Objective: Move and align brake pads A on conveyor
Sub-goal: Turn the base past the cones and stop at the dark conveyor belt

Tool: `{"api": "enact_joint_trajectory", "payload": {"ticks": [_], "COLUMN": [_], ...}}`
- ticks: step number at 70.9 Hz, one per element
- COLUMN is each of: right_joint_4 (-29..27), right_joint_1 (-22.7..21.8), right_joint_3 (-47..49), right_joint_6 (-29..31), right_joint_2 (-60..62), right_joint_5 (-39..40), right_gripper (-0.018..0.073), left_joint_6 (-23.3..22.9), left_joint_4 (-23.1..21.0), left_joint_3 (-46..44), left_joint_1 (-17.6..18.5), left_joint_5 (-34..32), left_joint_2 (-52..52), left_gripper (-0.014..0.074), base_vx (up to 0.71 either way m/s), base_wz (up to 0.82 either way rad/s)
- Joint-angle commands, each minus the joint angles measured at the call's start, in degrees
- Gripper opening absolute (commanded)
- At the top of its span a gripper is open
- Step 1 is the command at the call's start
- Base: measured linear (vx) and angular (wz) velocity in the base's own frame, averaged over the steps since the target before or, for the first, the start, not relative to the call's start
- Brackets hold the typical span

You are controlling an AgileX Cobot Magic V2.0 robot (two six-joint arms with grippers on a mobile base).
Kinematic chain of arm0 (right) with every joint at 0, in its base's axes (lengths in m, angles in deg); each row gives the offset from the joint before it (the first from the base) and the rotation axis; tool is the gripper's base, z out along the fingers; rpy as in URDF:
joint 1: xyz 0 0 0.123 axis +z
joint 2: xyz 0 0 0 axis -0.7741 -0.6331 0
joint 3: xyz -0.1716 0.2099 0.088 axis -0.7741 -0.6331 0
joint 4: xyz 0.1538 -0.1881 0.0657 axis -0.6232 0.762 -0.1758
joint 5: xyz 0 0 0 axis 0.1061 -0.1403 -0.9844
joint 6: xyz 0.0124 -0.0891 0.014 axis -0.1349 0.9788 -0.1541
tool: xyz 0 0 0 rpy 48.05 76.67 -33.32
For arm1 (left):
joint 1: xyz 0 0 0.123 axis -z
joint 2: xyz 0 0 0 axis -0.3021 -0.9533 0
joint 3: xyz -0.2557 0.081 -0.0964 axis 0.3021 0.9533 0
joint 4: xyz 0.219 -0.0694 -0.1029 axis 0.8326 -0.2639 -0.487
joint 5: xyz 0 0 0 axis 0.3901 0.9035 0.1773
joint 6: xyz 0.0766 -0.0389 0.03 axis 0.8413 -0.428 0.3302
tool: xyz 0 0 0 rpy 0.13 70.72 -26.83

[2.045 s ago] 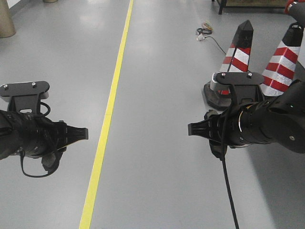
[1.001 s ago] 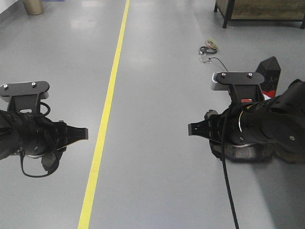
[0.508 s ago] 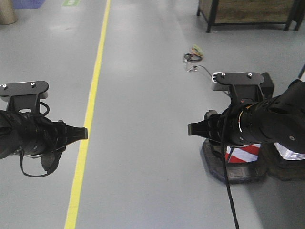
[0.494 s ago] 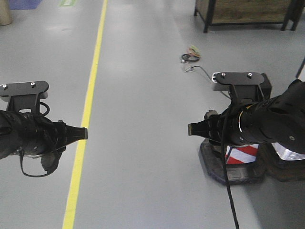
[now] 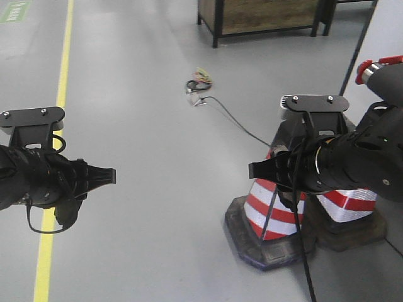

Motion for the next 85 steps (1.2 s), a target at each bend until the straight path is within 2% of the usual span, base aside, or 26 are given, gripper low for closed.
{"api": "enact_joint_trajectory", "payload": {"ticks": [1,46,85], "right_joint_4": [1.76,1.76,1.76], "right_joint_1": [-0.05,-0.05,-0.05], "right_joint_3": [1.61,1.61,1.61], "right_joint_6": [0.08,0.08,0.08], "right_joint_2": [2.04,2.04,2.04], "right_joint_5": [2.92,2.92,2.92], "right_gripper": [-0.0006,-0.0006,-0.0006], "left_joint_6": [-0.14,-0.14,-0.14], "left_joint_4": [1.66,1.66,1.66], "left_joint_3": [-1.51,-1.51,-1.51], "left_joint_1": [0.27,0.27,0.27], "left_joint_5": [-2.13,-2.13,-2.13], "left_joint_2": [1.97,1.97,1.97], "left_gripper": [0.0104,0.0104,0.0104], "base_vx": [0.40,0.36,0.22], "base_wz": [-0.34,-0.36,-0.74]}}
